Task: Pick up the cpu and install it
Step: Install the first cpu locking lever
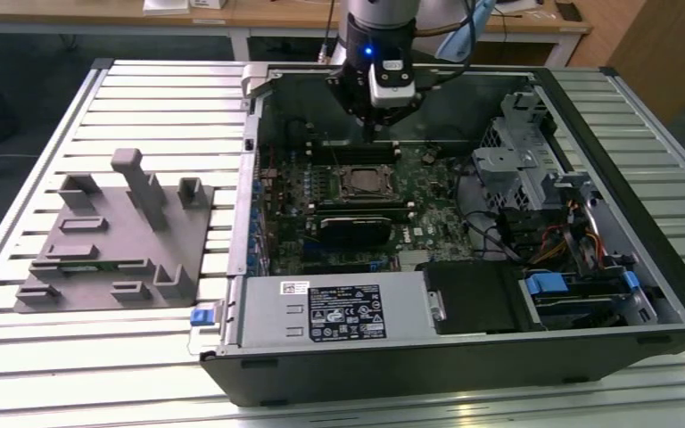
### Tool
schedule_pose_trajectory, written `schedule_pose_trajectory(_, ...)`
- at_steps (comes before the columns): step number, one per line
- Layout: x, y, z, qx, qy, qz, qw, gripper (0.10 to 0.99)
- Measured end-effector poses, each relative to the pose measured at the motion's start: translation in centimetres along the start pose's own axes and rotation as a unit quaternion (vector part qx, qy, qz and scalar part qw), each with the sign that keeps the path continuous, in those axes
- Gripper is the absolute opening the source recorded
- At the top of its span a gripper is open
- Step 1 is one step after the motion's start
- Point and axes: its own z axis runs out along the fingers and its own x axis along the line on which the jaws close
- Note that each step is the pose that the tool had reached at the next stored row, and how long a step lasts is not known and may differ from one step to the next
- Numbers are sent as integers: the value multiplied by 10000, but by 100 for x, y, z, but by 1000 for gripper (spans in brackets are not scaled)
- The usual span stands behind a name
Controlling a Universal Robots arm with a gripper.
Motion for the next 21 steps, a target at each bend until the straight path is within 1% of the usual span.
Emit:
schedule_pose_trajectory(3,0,-1,14,-5,8,-271,9996,106)
schedule_pose_trajectory(6,1,-1,27,-10,17,-541,9985,106)
schedule_pose_trajectory(8,1,-2,34,-13,23,-720,9974,106)
schedule_pose_trajectory(11,1,-2,43,-19,32,-997,9950,106)
schedule_pose_trajectory(13,1,-2,46,-22,37,-1175,9931,106)
schedule_pose_trajectory(16,1,-2,52,-28,46,-1442,9895,106)
schedule_pose_trajectory(19,1,-2,58,-34,54,-1717,9851,106)
schedule_pose_trajectory(21,1,-2,63,-38,60,-1894,9819,106)
